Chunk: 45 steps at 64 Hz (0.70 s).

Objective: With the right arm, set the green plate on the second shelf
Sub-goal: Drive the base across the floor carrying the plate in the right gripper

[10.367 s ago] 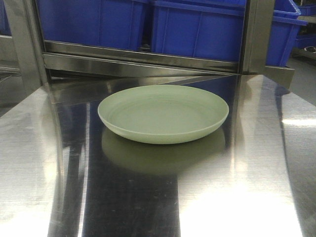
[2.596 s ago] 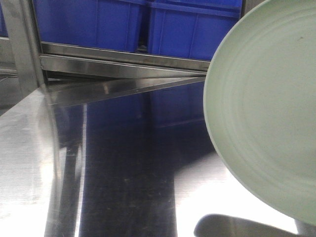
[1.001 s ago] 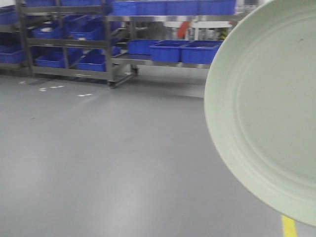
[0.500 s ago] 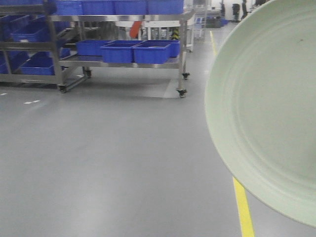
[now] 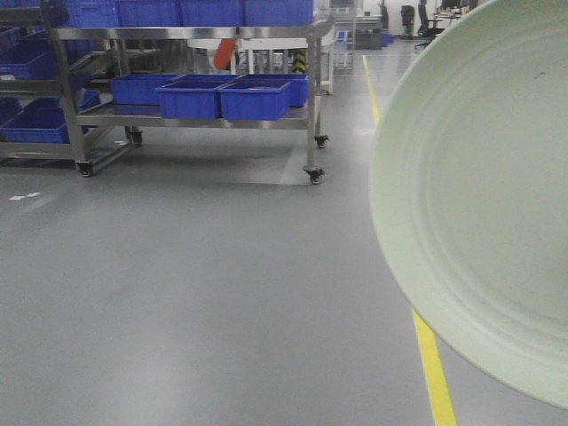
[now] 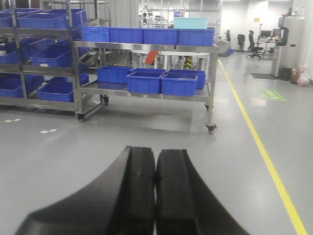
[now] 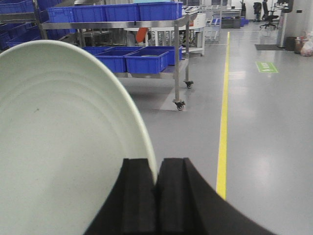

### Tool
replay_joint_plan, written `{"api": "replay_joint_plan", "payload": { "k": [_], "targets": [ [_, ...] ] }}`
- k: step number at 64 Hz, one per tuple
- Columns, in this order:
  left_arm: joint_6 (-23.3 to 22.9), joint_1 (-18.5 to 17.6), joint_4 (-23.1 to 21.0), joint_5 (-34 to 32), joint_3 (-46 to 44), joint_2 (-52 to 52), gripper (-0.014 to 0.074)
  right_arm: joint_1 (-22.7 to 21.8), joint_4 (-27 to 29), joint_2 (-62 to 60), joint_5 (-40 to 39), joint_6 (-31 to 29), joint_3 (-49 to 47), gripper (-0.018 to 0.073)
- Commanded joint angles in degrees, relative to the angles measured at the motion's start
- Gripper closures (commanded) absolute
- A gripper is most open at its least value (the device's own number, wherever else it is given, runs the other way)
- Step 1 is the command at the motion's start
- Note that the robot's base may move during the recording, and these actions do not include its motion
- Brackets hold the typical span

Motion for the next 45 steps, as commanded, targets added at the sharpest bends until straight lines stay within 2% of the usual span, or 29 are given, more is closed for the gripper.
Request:
{"api": "replay_joint_plan", "payload": {
  "k": [1,45],
  "targets": [
    [-0.36,-0.06,-0.27,-4.66,2.4,-0.2,0.0466,-0.02,0.0,0.43,-6.38,0.57,-1.83,0.0508],
    [-0.36,-0.06,-0.27,-4.66,2.4,-0.2,0.0466,-0.02,0.0,0.43,-6.38,0.57,-1.83,0.0508]
  ]
}}
